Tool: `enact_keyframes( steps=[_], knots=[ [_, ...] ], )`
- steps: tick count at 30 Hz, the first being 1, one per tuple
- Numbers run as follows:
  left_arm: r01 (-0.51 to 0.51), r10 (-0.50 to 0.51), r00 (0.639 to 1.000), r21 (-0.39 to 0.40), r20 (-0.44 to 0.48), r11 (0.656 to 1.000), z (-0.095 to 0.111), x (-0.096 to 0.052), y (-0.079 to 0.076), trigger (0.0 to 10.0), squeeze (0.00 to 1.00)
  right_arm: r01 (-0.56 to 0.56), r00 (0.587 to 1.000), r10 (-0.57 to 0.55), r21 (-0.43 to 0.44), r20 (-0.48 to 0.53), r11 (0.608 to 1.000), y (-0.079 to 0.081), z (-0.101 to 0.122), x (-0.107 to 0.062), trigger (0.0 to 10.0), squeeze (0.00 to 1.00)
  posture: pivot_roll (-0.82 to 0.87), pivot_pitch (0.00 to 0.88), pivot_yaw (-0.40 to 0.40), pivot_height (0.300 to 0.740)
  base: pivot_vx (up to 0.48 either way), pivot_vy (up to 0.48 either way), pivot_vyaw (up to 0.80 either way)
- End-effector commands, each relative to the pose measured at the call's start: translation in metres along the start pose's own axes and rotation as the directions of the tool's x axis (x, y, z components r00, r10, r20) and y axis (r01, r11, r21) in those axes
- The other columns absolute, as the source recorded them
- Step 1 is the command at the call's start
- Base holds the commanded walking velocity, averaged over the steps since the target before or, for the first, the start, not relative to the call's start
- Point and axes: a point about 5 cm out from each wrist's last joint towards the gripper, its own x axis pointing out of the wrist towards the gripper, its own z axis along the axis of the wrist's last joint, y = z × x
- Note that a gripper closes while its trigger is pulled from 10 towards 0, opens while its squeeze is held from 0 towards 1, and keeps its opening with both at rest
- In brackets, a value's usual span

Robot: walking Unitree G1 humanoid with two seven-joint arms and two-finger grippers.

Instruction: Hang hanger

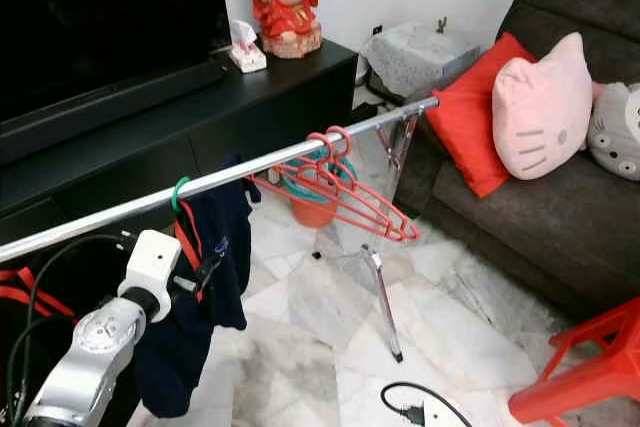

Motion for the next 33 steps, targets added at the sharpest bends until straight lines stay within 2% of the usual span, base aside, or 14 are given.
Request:
enact_keyframes(
  steps=[1, 3, 4, 5, 6, 12, 13, 15, 16, 33],
  knots=[
    [-0.001, 0.001, 1.0, 0.021, 0.011, 1.0, 0.002, 0.004, -0.002, 7.9, 0.0, 0.003, 1.0, -0.003, 0.01, -0.003, 1.0, -0.001, -0.001, 0.0, 10.0, 0.0, 0.13, 0.0, -0.028, 0.74, 0.0, 0.0, 0.0],
    [-0.008, 0.008, 1.0, 0.018, 0.013, 1.0, 0.003, 0.008, -0.003, 7.7, 0.0, 0.003, 1.0, -0.003, 0.009, -0.003, 1.0, -0.001, -0.001, 0.0, 10.0, 0.0, 0.13, 0.0, -0.027, 0.74, 0.0, 0.0, 0.0],
    [-0.009, 0.009, 1.0, 0.017, 0.013, 1.0, 0.003, 0.01, -0.004, 6.6, 0.0, 0.003, 1.0, -0.003, 0.01, -0.004, 1.0, -0.001, -0.001, 0.0, 10.0, 0.0, 0.13, 0.0, -0.027, 0.74, 0.0, 0.0, 0.0],
    [-0.01, 0.01, 1.0, 0.016, 0.013, 1.0, 0.004, 0.011, -0.005, 6.6, 0.0, 0.004, 1.0, -0.004, 0.011, -0.004, 1.0, -0.001, -0.001, 0.0, 10.0, 0.0, 0.13, 0.0, -0.027, 0.74, 0.0, 0.0, 0.0],
    [-0.019, 0.019, 1.0, 0.013, 0.022, 1.0, 0.006, 0.016, -0.007, 4.7, 0.0, 0.005, 1.0, -0.005, 0.011, -0.003, 1.0, -0.001, -0.001, 0.0, 10.0, 0.0, 0.13, 0.0, -0.027, 0.74, 0.0, 0.0, 0.0],
    [-0.082, 0.082, 0.996, -0.003, 0.043, 0.997, 0.011, 0.026, -0.007, 4.5, 0.0, 0.005, 1.0, -0.005, 0.011, -0.003, 1.0, -0.001, -0.001, 0.0, 10.0, 0.0, 0.13, 0.0, -0.028, 0.74, 0.0, 0.0, 0.0],
    [-0.087, 0.087, 0.995, -0.004, 0.043, 0.996, 0.011, 0.026, -0.007, 3.8, 0.0, 0.005, 1.0, -0.005, 0.011, -0.003, 1.0, -0.001, -0.001, 0.0, 10.0, 0.0, 0.13, 0.0, -0.028, 0.74, 0.0, 0.0, 0.0],
    [-0.092, 0.092, 0.995, -0.007, 0.043, 0.996, 0.011, 0.027, -0.007, 0.9, 0.0, 0.005, 1.0, -0.005, 0.011, -0.003, 1.0, -0.001, -0.001, 0.0, 10.0, 0.0, 0.13, 0.0, -0.027, 0.74, 0.0, 0.0, 0.0],
    [-0.092, 0.092, 0.995, -0.008, 0.043, 0.996, 0.011, 0.027, -0.007, 0.0, 0.0, 0.005, 1.0, -0.005, 0.011, -0.003, 1.0, -0.001, -0.001, 0.0, 10.0, 0.0, 0.13, 0.0, -0.027, 0.74, 0.0, 0.0, 0.0],
    [-0.1, 0.099, 0.995, 0.016, 0.033, 0.995, 0.005, 0.029, -0.009, 0.0, 0.0, 0.002, 1.0, -0.002, 0.011, -0.004, 1.0, 0.001, -0.001, 0.0, 10.0, 0.0, 0.12, 0.0, -0.018, 0.74, 0.0, 0.0, 0.0]
  ],
)
